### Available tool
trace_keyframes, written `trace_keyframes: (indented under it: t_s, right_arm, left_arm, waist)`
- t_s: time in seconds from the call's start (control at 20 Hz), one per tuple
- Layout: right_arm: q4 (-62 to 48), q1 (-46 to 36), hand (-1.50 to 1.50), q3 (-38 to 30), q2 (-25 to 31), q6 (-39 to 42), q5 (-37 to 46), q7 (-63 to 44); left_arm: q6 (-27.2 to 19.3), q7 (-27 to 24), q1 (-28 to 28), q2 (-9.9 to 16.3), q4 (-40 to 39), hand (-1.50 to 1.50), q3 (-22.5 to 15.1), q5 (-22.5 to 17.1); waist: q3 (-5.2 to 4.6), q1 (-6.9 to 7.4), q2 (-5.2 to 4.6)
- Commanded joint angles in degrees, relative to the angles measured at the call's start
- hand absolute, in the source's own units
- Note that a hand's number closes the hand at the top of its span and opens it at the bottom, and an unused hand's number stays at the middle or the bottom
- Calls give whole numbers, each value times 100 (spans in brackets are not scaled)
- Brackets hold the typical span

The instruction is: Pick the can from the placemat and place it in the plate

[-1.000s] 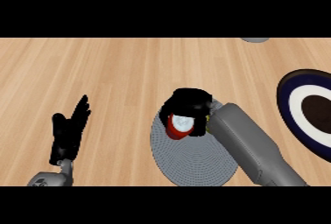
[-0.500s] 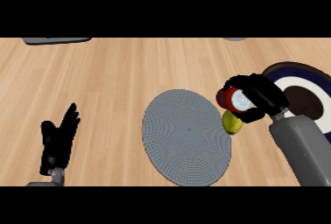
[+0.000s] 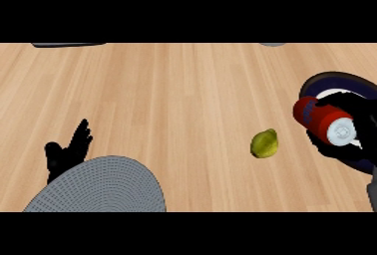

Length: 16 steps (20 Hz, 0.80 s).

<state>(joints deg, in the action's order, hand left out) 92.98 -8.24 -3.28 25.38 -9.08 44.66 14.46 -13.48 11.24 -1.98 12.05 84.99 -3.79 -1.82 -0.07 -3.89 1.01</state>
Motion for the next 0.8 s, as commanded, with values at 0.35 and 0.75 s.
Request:
trace_keyframes:
  t_s: [0.35,0.75]
  right_arm:
    - [130,432,150,-1564,310,256,-708,-235]
    - [-1467,-392,150,-1838,821,460,-550,62]
  left_arm:
    - [316,69,466,-35,-166,0,95,74]
    - [330,80,630,-279,-342,0,84,228]
  waist:
    - [8,392,-104]
    - [8,407,-110]
